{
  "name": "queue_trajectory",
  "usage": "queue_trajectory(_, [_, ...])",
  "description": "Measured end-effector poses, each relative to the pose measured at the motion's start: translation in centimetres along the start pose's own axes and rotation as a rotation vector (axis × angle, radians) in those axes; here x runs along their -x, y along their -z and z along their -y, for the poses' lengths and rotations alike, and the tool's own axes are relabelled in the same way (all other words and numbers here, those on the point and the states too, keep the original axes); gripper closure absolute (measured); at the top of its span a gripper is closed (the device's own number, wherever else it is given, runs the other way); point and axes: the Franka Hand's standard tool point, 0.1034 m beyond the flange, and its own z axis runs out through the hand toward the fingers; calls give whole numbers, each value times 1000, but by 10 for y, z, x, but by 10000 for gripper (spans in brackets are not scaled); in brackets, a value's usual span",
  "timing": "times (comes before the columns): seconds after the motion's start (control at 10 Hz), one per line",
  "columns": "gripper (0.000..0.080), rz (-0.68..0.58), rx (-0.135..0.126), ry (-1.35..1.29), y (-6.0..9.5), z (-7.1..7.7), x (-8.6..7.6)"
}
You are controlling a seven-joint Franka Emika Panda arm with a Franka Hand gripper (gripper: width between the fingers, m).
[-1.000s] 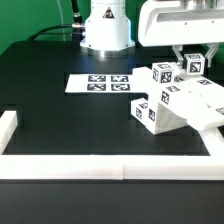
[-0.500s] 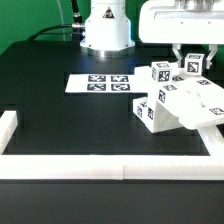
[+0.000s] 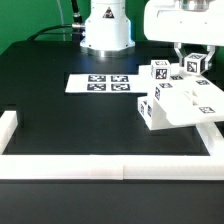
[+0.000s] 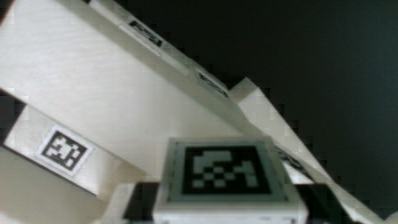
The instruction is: Assemble chair
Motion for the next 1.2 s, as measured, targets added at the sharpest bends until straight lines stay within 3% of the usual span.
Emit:
queue_trajectory(0.1, [528, 2, -1, -42, 0, 0, 1])
queue_trajectory(0.2, [434, 2, -1, -39, 0, 0, 1])
queue_trajectory(0.3, [254, 2, -1, -28, 0, 0, 1])
queue_trajectory(0.4, [254, 9, 9, 5, 0, -1, 2])
queue_trajectory(0.5, [170, 20, 20, 31, 0, -1, 3])
queue_trajectory(1.2, [150, 25, 27, 552, 1, 0, 3])
